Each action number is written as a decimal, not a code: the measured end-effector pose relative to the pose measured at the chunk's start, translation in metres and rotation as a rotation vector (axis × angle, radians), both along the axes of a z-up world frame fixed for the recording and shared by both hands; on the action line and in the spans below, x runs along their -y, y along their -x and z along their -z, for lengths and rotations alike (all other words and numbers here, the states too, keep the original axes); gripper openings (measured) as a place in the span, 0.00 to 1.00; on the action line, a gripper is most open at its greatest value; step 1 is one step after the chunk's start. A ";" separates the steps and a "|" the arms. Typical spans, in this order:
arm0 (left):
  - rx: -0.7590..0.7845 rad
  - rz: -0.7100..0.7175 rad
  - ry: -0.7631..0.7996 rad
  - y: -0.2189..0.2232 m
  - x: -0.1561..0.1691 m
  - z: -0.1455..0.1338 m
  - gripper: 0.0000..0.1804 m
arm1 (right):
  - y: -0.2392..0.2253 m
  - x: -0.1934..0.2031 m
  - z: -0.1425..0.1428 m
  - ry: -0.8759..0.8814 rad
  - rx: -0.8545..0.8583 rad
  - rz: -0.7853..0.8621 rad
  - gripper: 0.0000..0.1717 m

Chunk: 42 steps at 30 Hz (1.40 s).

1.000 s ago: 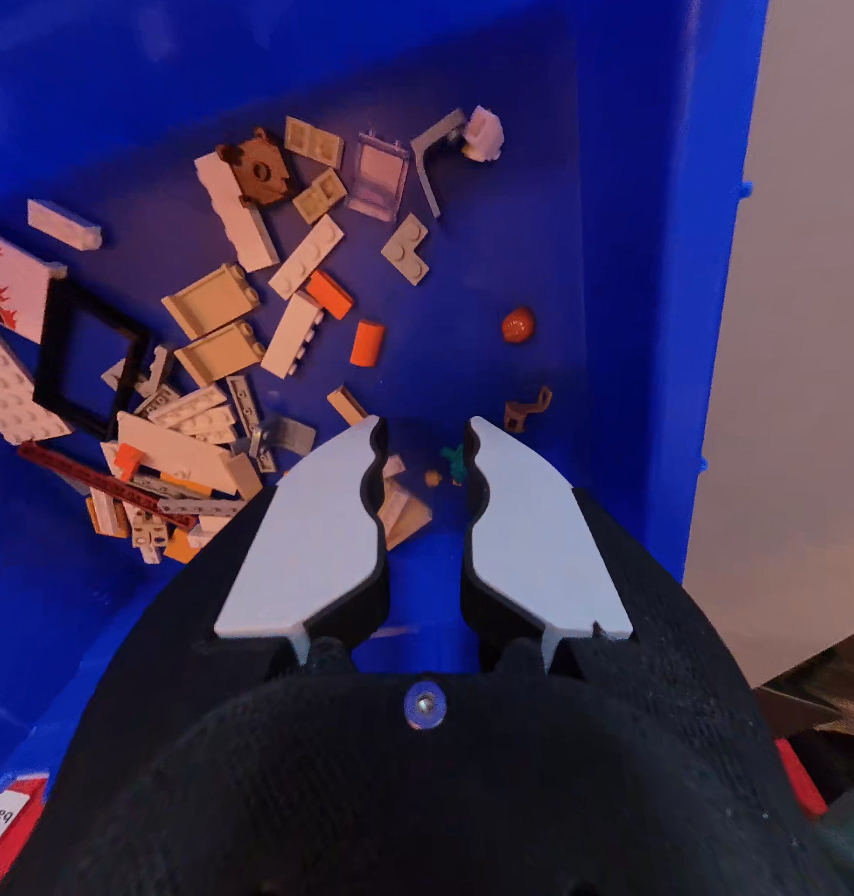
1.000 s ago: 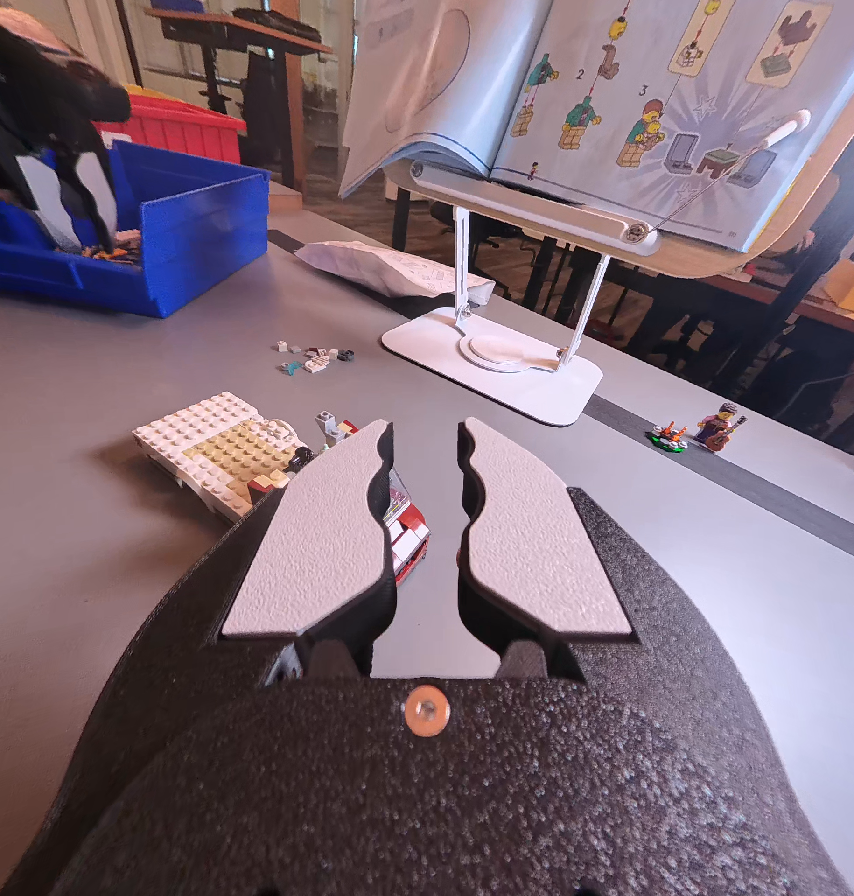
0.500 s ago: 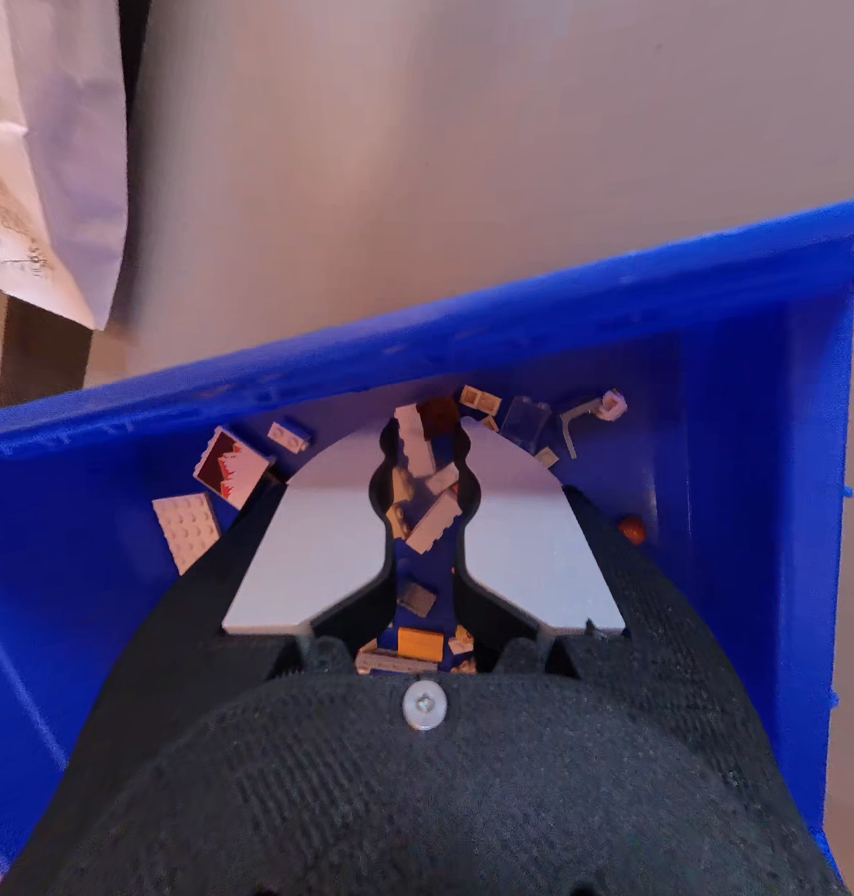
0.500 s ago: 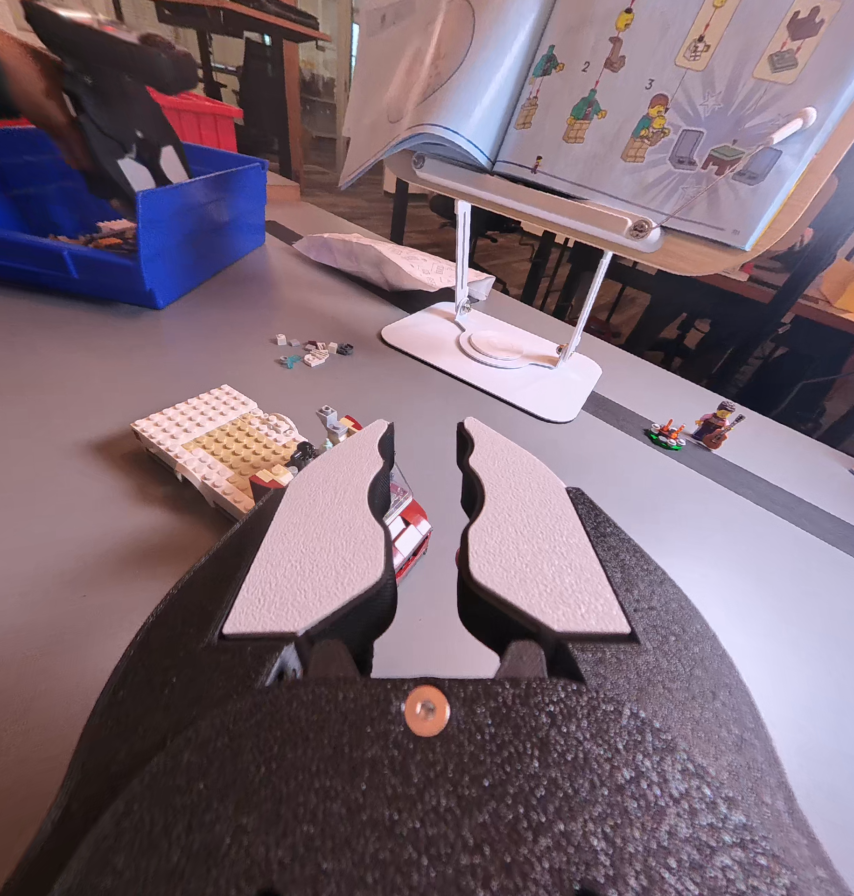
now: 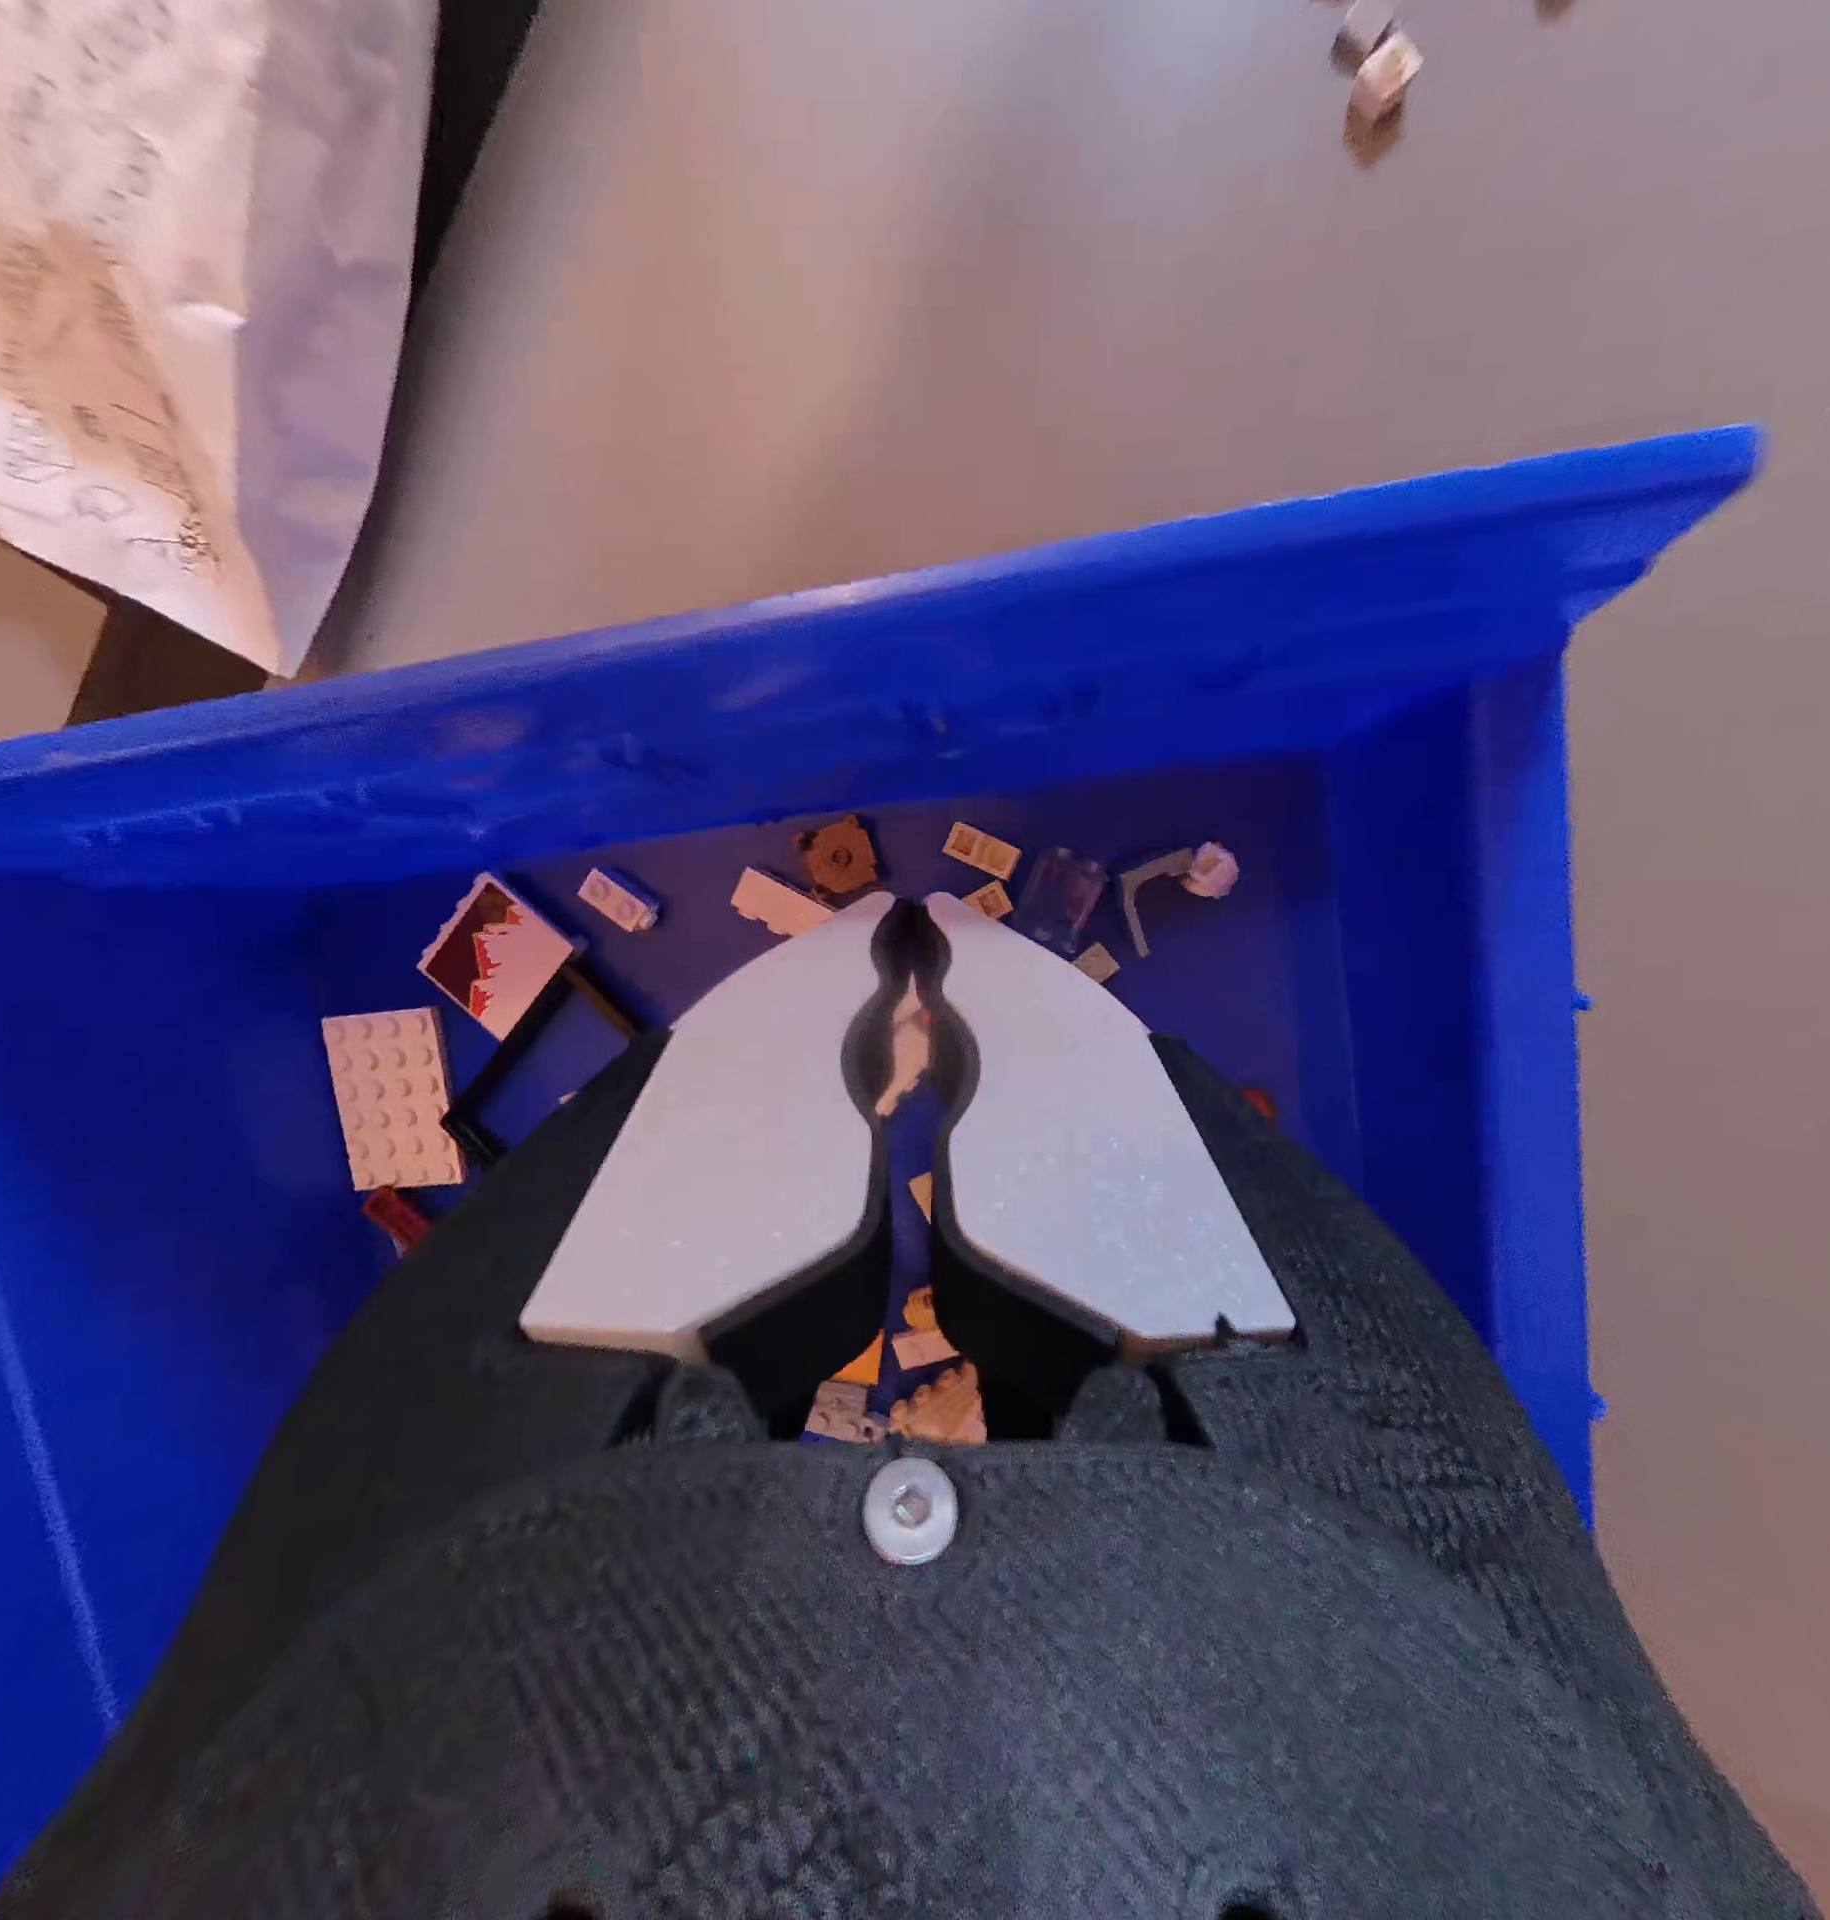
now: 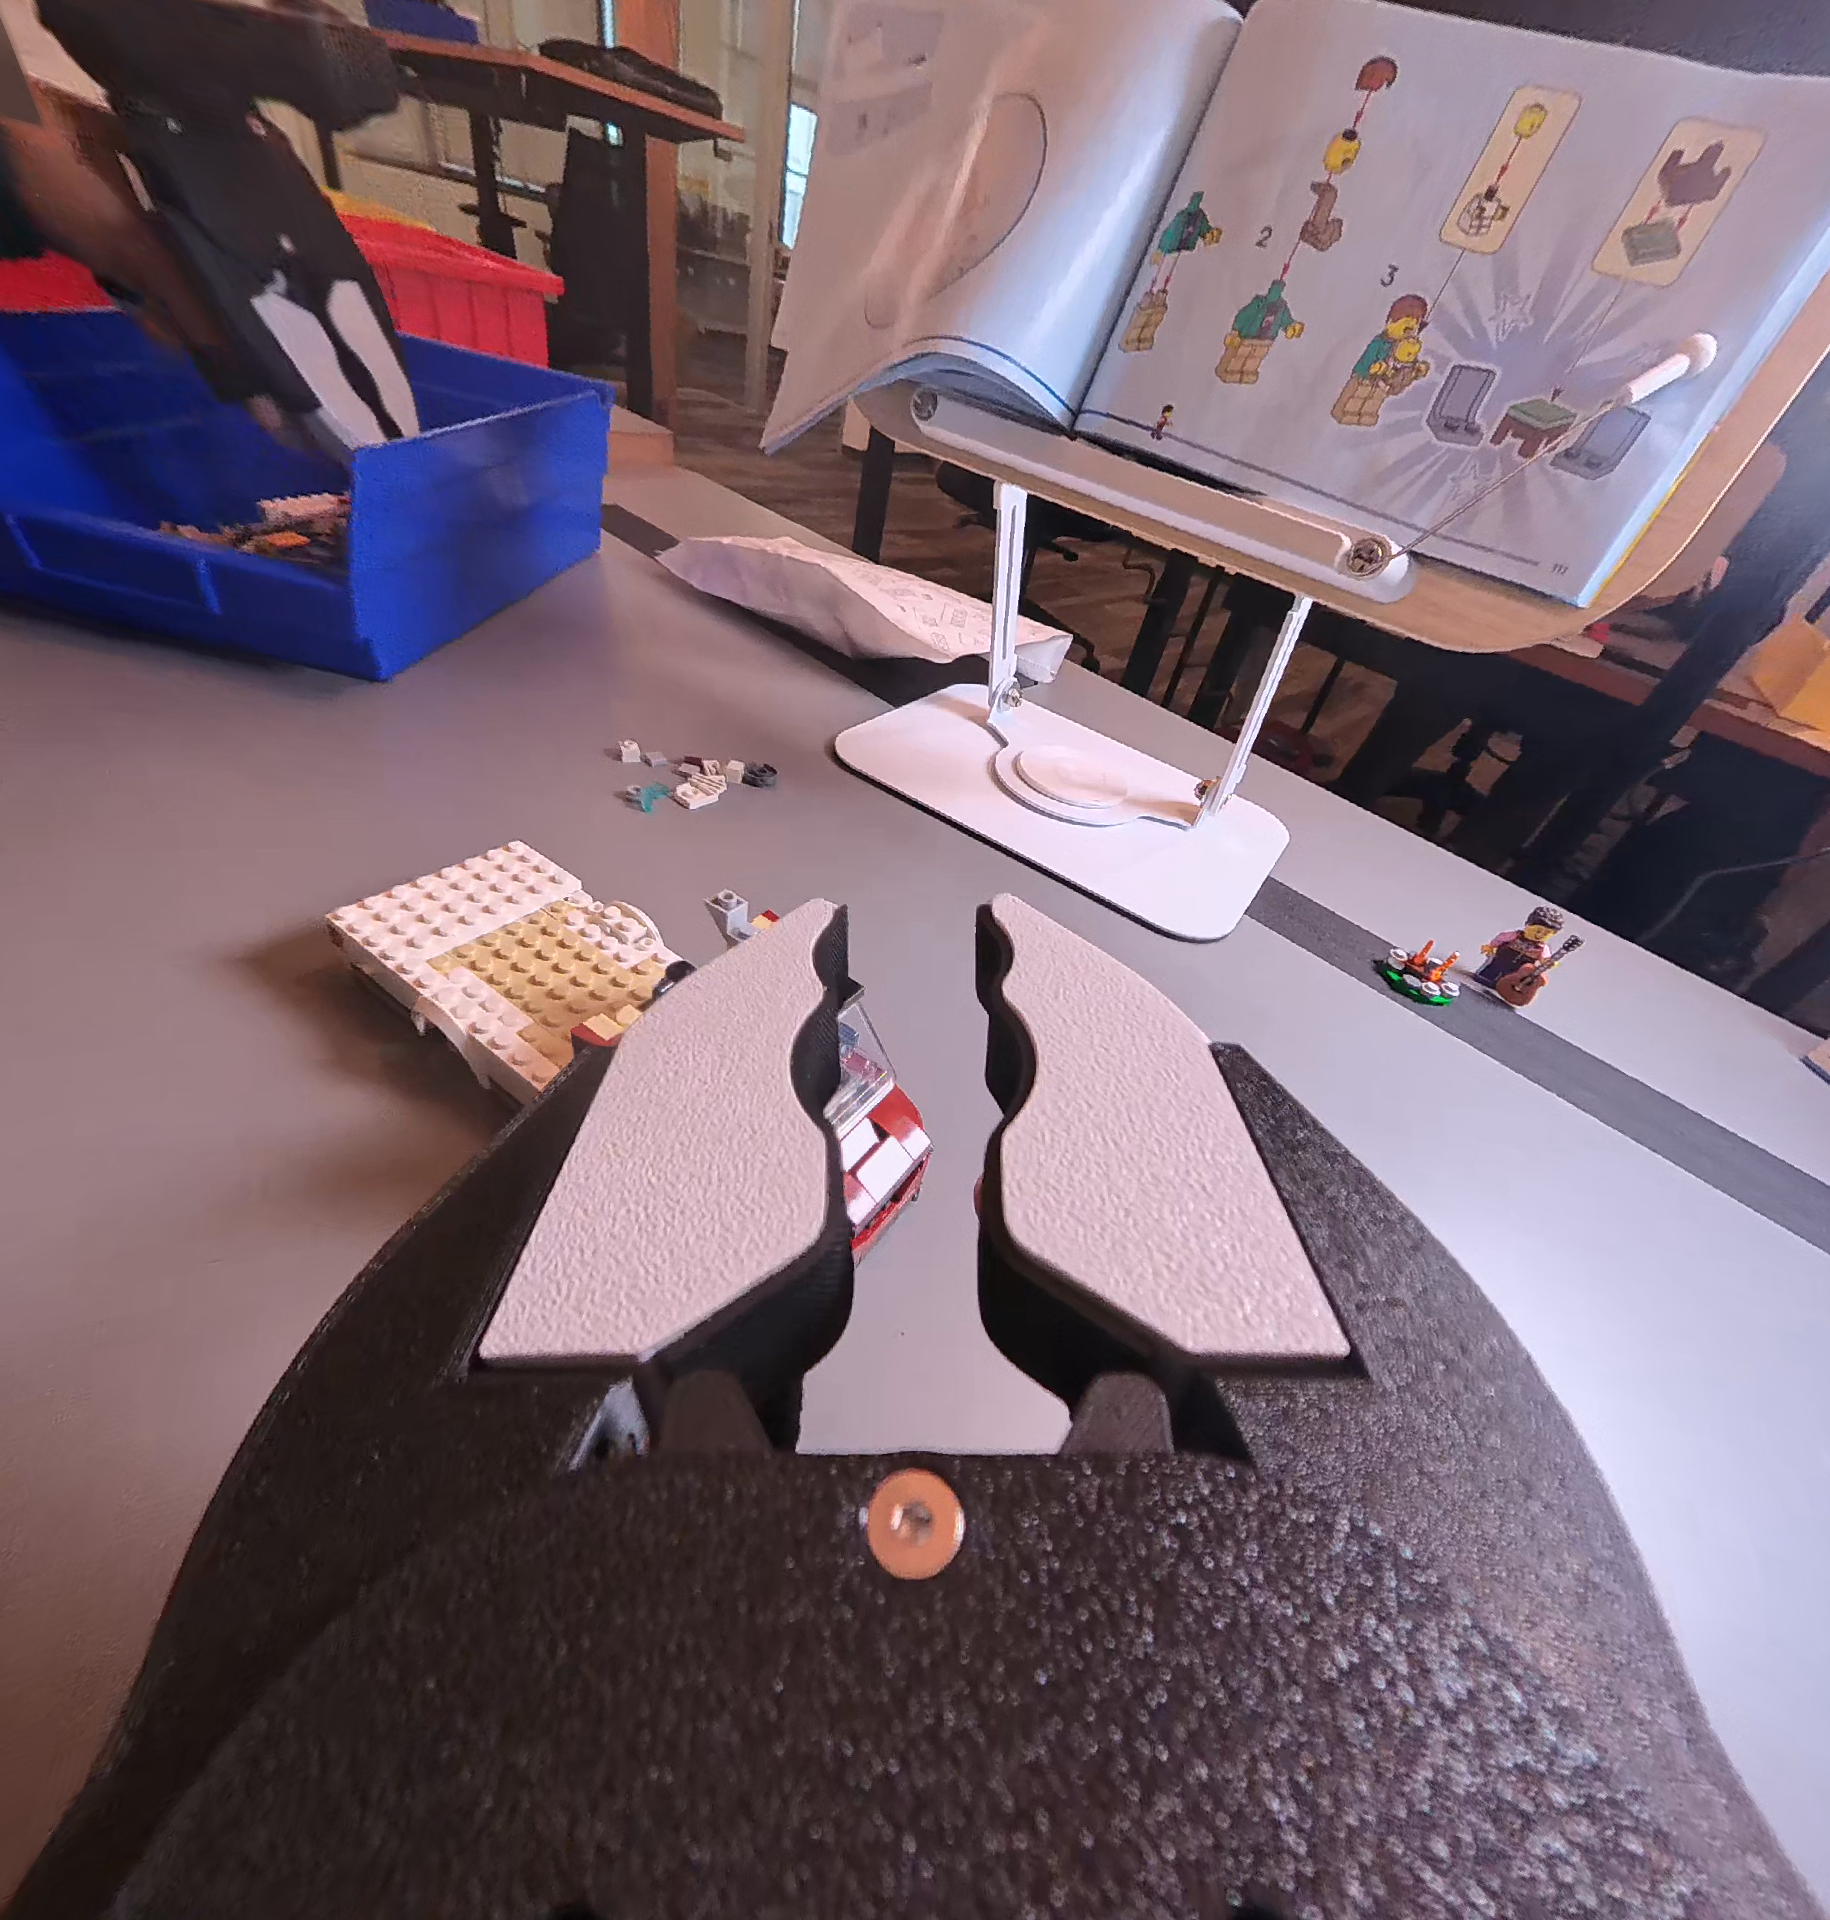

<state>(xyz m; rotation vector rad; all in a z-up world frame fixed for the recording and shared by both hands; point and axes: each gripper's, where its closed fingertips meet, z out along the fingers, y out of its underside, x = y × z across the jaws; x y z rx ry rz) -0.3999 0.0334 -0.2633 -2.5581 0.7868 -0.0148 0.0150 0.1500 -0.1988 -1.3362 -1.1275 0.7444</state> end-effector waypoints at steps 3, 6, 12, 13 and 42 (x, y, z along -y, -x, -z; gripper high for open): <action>-0.035 -0.025 -0.029 0.001 0.006 -0.005 0.00 | 0.001 0.004 -0.002 0.003 -0.007 -0.016 0.14; -0.105 -0.043 -0.035 0.005 -0.001 0.009 0.00 | 0.004 0.008 -0.002 0.000 -0.004 -0.035 0.14; -0.128 -0.029 0.057 0.006 -0.015 0.040 0.05 | 0.001 0.014 -0.006 -0.049 0.007 -0.031 0.14; -0.131 -0.021 0.076 0.006 -0.014 0.043 0.04 | 0.001 0.014 -0.006 -0.051 0.007 -0.029 0.13; 1.165 0.614 -0.535 -0.394 0.036 -0.126 0.00 | 0.027 0.144 -0.046 0.394 -0.222 -0.630 0.19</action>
